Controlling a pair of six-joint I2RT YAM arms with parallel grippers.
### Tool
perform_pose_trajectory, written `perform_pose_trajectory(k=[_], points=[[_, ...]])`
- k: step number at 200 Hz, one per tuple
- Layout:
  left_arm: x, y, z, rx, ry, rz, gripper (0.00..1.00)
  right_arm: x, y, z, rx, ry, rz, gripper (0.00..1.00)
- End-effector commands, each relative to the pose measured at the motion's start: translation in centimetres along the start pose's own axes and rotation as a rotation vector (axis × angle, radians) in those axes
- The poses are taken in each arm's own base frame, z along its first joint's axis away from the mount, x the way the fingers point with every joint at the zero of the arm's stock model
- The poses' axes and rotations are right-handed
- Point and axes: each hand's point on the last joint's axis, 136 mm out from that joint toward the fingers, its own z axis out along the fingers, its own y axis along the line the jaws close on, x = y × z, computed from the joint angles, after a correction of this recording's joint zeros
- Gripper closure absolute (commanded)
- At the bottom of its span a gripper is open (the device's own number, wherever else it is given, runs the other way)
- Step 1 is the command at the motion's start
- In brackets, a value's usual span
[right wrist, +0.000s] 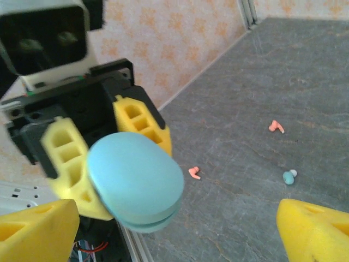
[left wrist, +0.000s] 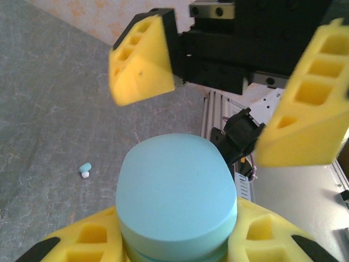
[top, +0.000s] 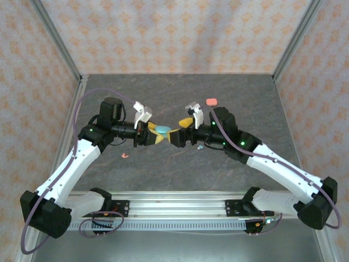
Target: Insert wireless bluetooth earbuds into charging case
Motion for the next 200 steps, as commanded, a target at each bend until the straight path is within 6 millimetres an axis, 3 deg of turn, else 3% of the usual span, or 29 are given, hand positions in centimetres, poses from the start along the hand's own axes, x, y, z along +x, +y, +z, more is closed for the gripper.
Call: perform_pose_trajectory(k=[1,103,170,200], points=[[-1.2,-0.9,-0.2,0.039,-0.023,0.051,1.0,-2.3,2.0,-2.2,-0.045,-0.1,-0.075,0.06],[-1.3,-1.2,-0.3,0.047,-0.02,0.051,1.0,0.3,2.1,0.6,-0.038,0.087,-0.162,0.03],[-1.2,-1.5,-0.4,0.058,-0.014,0.051,1.0,-1.7,-1.3,1.0,0.173,0.047,-0.224,0.09],[-1.0,-1.6,-0.4,0.061,-0.01,0.048,1.0,-2.8,-0.5,1.0,0.148,0.014,-0.241,0.09]])
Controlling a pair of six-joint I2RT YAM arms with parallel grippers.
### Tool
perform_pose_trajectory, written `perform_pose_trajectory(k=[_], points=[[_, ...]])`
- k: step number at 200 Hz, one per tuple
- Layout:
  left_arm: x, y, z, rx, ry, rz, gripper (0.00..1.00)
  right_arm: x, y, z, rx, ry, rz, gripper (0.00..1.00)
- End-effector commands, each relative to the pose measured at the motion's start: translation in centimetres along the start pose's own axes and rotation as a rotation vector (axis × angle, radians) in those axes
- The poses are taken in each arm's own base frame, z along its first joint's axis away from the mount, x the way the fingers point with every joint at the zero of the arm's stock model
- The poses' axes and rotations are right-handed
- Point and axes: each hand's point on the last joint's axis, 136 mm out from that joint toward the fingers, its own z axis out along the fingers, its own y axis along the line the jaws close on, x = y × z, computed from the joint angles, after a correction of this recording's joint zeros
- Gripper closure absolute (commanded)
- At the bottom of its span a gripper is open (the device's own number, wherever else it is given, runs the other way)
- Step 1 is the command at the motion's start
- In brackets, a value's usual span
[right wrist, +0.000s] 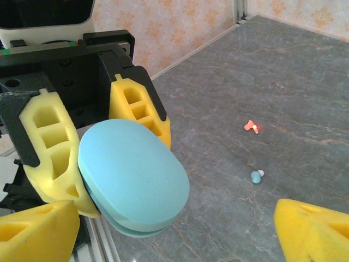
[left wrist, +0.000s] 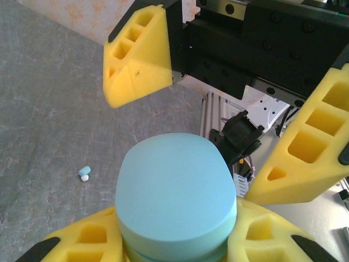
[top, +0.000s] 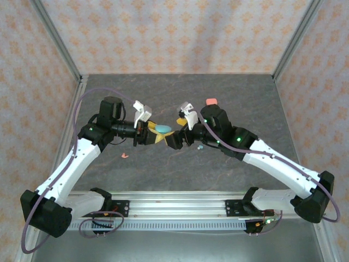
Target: Insert wireless bluetooth earbuds into charging case
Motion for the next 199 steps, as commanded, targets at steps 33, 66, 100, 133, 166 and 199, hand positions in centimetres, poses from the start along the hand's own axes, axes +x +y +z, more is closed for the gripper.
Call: perform_pose_trajectory(k=[33,66,100,133,166,199], points=[[-0.7,-1.6,-0.3,0.053,-0.007,0.042,1.0,-2.5,-1.0,0.9,0.052,-0.058,-0.03,0.11],[-0.7,-1.8,-0.4,0.061,-0.004,0.042,1.0,-2.5,-1.0,1.5,0.043,-0.043,-0.034,0.16],[-0.7,-2.1,-0.4,0.085,0.003,0.042,1.0,-2.4,0.3,2.1,-0.041,-0.034,-0.075,0.31],[-0.7,-2.6,-0.5,0.11,0.017,0.046,1.0,-1.8,1.7,2.6,-0.127,0.017,-0.117,0.42],[-0.8,-2.7,-0.5,0.108,0.021,0.058,1.0,-1.6,1.7,2.5,-0.127,0.046,-0.128,0.56],[-0.5,-2.1,-0.6,0.062,0.03,0.068,1.0,-2.6,1.6,1.5,-0.097,0.009,-0.144,0.74]])
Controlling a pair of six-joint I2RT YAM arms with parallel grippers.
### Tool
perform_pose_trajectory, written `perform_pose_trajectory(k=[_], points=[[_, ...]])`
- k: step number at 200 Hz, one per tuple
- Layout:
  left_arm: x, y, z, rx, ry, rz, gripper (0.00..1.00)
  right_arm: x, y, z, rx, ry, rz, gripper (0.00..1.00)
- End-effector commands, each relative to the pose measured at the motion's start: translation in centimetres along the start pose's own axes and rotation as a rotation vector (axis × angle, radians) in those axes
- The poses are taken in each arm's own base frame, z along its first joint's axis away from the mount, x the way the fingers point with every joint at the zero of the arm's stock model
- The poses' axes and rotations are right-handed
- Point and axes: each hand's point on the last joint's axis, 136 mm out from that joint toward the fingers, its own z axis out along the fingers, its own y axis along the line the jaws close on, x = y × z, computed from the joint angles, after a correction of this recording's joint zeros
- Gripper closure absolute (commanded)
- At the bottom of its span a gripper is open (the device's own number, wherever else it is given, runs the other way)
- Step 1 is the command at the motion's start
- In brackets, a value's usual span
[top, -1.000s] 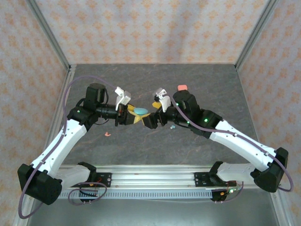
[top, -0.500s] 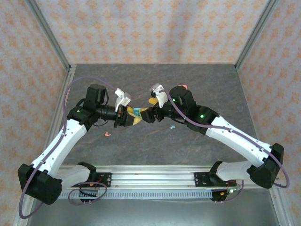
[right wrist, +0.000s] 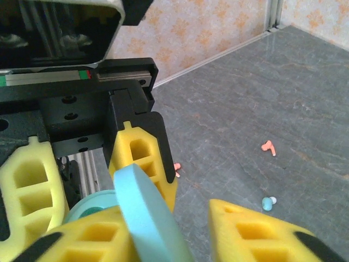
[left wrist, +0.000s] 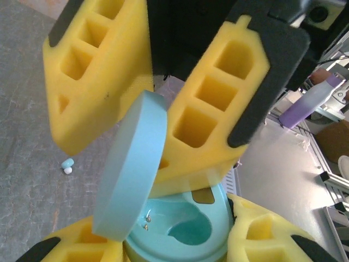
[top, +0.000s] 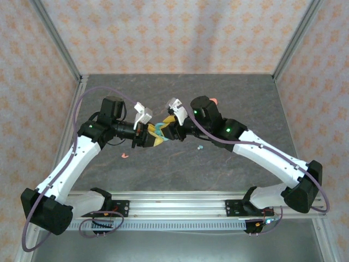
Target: Insert wireless bluetooth earbuds into charging case
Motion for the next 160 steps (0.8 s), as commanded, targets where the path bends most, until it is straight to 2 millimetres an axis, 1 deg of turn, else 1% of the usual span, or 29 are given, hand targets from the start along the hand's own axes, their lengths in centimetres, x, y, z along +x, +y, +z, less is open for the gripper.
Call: perform_pose_trajectory(k=[1,29,43,55,80,93,106,115,125,133,146,160], points=[[-1.0,-1.0,-0.4,0.004,-0.013,0.063,1.0,-1.2,0.3,-1.3,0.013,-0.024,-0.035,0.75],[-1.3,-0.8,-0.6,-0.034,-0.034,0.093,1.0,-1.7,0.4,-1.9,0.021,-0.03,-0.052,0.85],[-1.4,-0.7,-0.7,-0.054,-0.043,0.098,1.0,-1.9,0.6,-2.0,0.016,-0.026,-0.057,0.87],[-1.5,-0.5,-0.7,-0.066,-0.048,0.102,0.96,-2.0,0.7,-2.1,0.012,-0.026,-0.061,0.9],[-1.5,-0.2,-0.9,-0.106,-0.055,0.105,0.76,-2.2,0.7,-2.3,0.013,-0.03,-0.067,0.94],[-1.5,0.0,-1.1,-0.137,-0.065,0.114,0.58,-2.3,0.6,-2.4,0.024,-0.029,-0.079,0.95],[-1.6,0.3,-1.6,-0.191,-0.082,0.129,0.36,-2.2,0.3,-2.6,0.054,-0.018,-0.099,0.96],[-1.5,0.6,-1.9,-0.238,-0.09,0.142,0.26,-1.9,-0.2,-2.8,0.085,-0.001,-0.123,0.97],[-1.3,1.2,-2.4,-0.301,-0.101,0.151,0.19,-1.6,-0.6,-3.0,0.124,0.019,-0.157,0.98],[-1.1,1.6,-2.7,-0.345,-0.109,0.152,0.15,-1.4,-0.9,-3.2,0.154,0.037,-0.189,0.97],[-0.9,1.8,-2.9,-0.366,-0.125,0.156,0.14,-1.0,-1.1,-3.3,0.188,0.061,-0.242,0.98],[-0.8,1.7,-2.6,-0.337,-0.148,0.145,0.14,-0.8,-1.1,-3.4,0.207,0.074,-0.285,0.97]])
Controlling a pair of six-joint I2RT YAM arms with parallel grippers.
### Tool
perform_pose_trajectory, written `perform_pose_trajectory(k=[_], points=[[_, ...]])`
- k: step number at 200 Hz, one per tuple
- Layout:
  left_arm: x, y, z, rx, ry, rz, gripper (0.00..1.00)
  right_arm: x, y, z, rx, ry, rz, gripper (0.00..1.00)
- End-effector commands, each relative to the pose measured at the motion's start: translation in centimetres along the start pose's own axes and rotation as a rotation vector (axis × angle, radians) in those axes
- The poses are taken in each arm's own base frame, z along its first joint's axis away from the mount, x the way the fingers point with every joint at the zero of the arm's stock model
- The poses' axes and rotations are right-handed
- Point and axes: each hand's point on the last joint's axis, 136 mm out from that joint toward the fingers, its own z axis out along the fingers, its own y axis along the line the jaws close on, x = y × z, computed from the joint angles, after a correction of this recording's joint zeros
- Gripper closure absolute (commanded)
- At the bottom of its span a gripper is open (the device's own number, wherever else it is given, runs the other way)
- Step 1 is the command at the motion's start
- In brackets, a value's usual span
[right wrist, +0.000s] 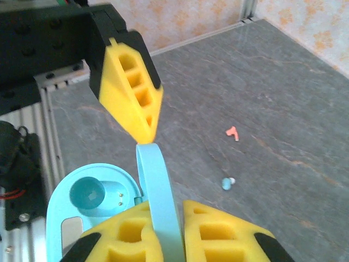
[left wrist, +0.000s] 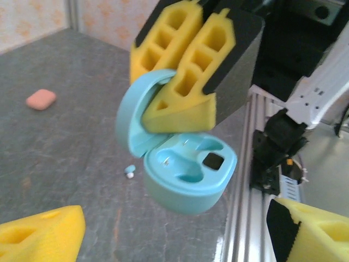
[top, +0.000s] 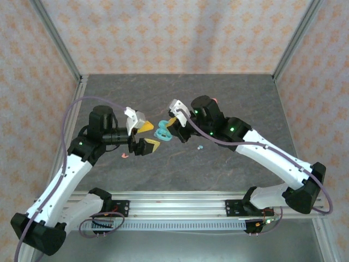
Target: Insert wireless bluetooth earbuds into charging case
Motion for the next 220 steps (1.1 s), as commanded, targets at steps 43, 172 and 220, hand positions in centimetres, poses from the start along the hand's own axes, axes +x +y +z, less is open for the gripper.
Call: perform_pose_trajectory(k=[43,172,220], points=[[-1.8,-0.1,0.7,0.059,-0.122,0.022,0.15,-0.9,0.1,-1.9,0.101,-0.003,-0.237,0.97],[-1.6,-2.3,2.5,0.199,-0.074,0.077,0.29,-0.9,1.0,-2.2,0.066,-0.018,-0.266,0.97],[-2.1,-2.5,3.1,0.195,-0.083,0.095,0.28,-0.8,1.2,-2.0,0.055,-0.017,-0.26,0.97]])
